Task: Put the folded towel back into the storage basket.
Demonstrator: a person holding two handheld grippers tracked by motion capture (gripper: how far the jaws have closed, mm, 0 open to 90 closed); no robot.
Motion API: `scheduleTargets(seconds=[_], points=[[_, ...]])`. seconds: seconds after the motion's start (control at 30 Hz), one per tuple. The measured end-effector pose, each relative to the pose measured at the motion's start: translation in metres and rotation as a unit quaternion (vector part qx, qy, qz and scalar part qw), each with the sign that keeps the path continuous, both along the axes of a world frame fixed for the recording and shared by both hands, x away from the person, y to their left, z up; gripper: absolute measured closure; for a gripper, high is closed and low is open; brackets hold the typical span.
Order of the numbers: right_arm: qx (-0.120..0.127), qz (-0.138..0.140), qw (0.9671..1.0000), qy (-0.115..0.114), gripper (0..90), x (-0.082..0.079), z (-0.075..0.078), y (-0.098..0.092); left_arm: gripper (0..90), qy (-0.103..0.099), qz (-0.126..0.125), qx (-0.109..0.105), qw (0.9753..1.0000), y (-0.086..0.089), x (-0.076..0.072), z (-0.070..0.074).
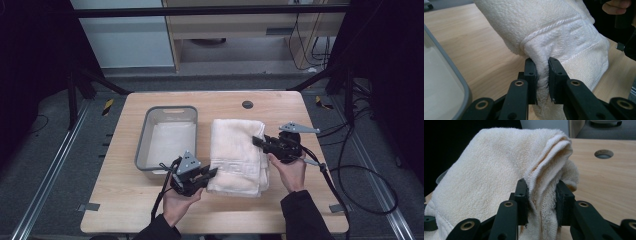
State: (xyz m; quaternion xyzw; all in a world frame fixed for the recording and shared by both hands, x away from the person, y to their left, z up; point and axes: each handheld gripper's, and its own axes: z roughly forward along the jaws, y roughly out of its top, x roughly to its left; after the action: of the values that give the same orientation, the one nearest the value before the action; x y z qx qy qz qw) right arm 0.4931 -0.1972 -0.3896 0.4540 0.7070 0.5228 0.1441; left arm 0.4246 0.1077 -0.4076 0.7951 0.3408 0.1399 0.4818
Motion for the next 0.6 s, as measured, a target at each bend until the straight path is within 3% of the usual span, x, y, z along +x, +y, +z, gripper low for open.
scheduleTargets(seconds=[0.33,0.6], points=[[0.001,-0.002,0.9996,-0.028,68.5,0.005,0.026,0.012,78.4,-0.026,0.011,-0.016,0.9995,0.012,0.004,0.022],[0.003,-0.001,0.9993,-0.038,68.5,0.01,0.038,0.023,78.4,-0.038,0.022,-0.029,0.9986,0.024,0.006,0.033]])
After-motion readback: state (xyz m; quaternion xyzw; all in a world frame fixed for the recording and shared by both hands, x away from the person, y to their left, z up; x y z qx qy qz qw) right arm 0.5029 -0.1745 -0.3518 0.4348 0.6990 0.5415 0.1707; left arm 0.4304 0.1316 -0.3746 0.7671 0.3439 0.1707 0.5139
